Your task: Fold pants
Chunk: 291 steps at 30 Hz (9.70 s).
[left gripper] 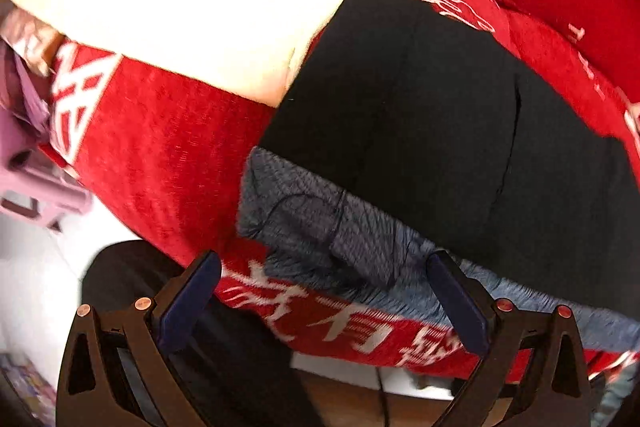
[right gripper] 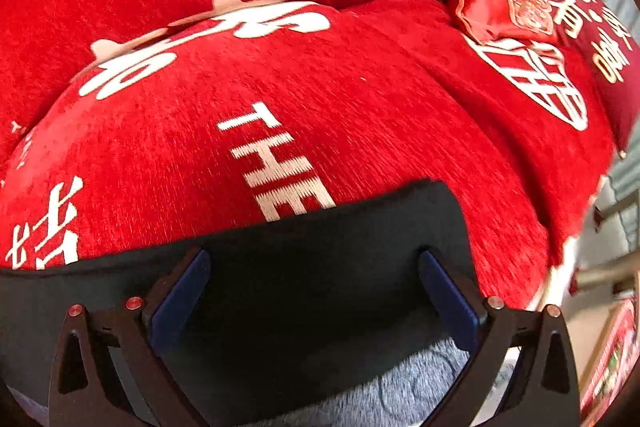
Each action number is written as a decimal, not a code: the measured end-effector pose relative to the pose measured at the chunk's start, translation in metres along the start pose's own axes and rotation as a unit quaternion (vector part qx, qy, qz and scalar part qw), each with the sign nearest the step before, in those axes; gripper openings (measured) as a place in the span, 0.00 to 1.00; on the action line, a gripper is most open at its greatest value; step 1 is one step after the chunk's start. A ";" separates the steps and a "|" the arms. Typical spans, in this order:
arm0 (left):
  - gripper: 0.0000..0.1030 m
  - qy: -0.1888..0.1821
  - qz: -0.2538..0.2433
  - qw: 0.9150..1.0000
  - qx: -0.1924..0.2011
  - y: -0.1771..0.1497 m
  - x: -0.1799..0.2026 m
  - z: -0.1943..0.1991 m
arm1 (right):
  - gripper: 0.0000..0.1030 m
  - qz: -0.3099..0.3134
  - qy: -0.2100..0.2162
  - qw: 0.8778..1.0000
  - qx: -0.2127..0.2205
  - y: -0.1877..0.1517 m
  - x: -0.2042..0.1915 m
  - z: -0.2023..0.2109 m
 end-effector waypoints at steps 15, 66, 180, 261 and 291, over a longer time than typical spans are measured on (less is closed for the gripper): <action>1.00 -0.008 0.063 0.998 -0.011 -0.009 -0.043 -0.013 | 1.00 0.130 0.040 0.991 0.015 -0.112 -0.129 0.023; 1.00 -0.017 -0.352 0.936 0.021 -0.100 0.441 0.032 | 1.00 -0.067 0.230 0.970 0.042 -0.133 0.055 0.006; 1.00 -0.076 -0.227 0.971 -0.018 -0.058 0.283 0.033 | 0.76 0.211 0.151 0.966 0.006 -0.130 -0.132 0.078; 1.00 -0.040 -0.080 0.996 0.026 0.027 0.082 0.019 | 1.00 0.066 0.046 0.997 -0.023 -0.058 -0.182 0.034; 1.00 -0.045 -0.036 0.998 0.015 0.042 0.014 0.004 | 1.00 0.378 0.050 0.924 0.018 -0.173 -0.444 0.066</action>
Point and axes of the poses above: each gripper's, at about its wrist camera, not at the fingertips, and z roughly against the way its jaws point, x to its right, y to its top, the point moved 7 cm from there along -z, roughly the way its jaws point, and after that the axes turned 8 degrees about -x, right-handed, at the moved point
